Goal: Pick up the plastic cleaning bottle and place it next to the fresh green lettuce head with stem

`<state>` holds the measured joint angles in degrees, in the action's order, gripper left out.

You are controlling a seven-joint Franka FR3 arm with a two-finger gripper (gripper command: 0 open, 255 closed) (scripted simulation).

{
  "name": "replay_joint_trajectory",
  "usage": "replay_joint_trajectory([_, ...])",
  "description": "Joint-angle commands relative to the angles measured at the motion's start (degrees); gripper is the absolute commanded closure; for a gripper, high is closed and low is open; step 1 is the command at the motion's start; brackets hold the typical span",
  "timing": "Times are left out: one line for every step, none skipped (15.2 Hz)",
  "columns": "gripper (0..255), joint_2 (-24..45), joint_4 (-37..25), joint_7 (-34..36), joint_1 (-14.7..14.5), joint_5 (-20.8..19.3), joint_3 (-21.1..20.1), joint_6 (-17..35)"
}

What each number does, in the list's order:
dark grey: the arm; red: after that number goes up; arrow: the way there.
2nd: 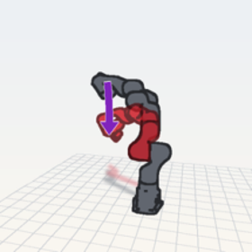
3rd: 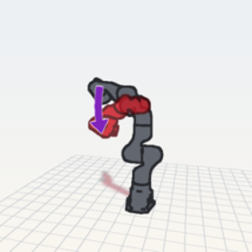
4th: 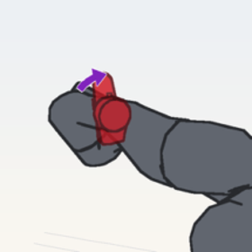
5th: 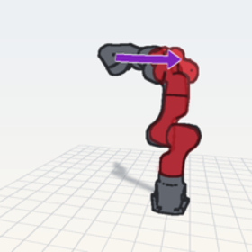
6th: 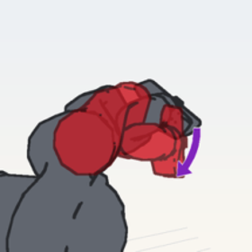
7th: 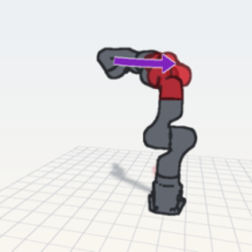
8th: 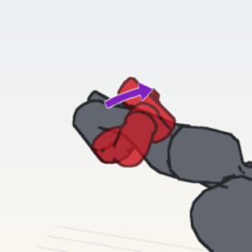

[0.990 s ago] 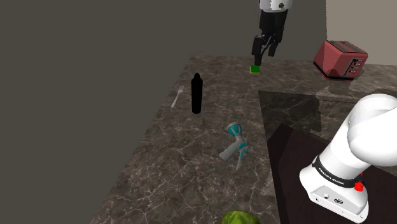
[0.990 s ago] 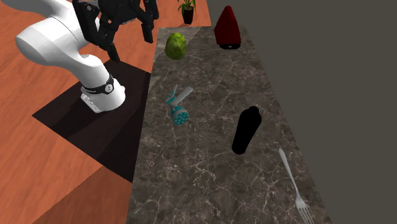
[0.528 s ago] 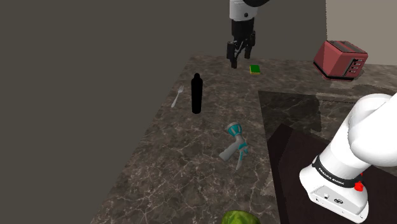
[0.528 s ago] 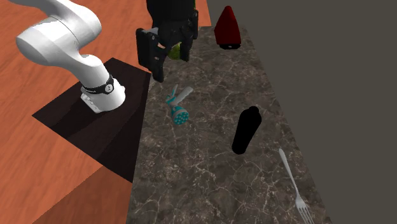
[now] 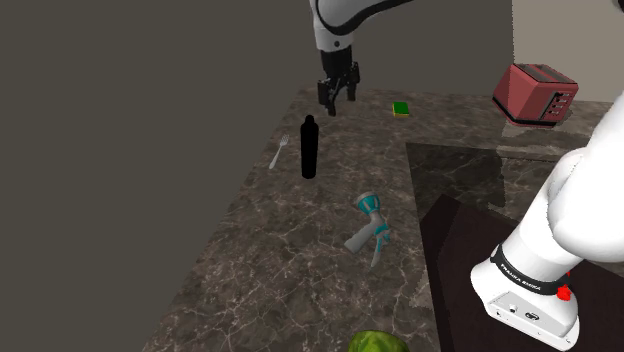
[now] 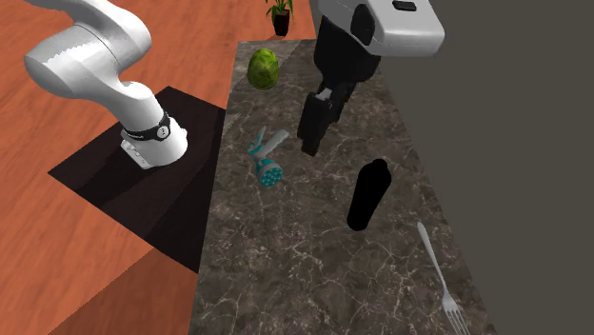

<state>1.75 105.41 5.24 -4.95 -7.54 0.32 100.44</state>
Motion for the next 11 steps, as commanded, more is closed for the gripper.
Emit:
replay_joint_trajectory([0,4.9,-4.9,0.0,-0.4,-0.3,-0.3,-0.7])
replay_joint_trajectory([0,7.4,-7.4,0.0,-0.6,-0.5,-0.5,-1.1])
replay_joint_trajectory([0,9.9,-10.0,-0.1,-0.7,-0.6,-0.6,-1.5])
replay_joint_trajectory([0,12.5,-12.8,-0.1,-1.0,-0.8,-0.8,-2.1])
replay_joint_trajectory([0,15.1,-15.6,-0.2,-1.2,-1.0,-0.9,-2.7])
replay_joint_trajectory([0,17.8,-18.7,-0.3,-1.4,-1.2,-1.0,-3.5])
replay_joint_trajectory([0,20.5,-21.9,-0.4,-1.6,-1.4,-1.1,-4.3])
replay_joint_trajectory([0,23.4,-25.4,-0.5,-1.9,-1.6,-1.2,-5.2])
replay_joint_trajectory([0,26.3,-29.0,-0.7,-2.2,-1.7,-1.2,-6.3])
replay_joint_trajectory([0,29.3,-32.9,-0.9,-2.5,-1.9,-1.3,-7.5])
replay_joint_trajectory([0,29.1,-31.8,-0.8,-2.4,-1.9,-1.2,-6.7])
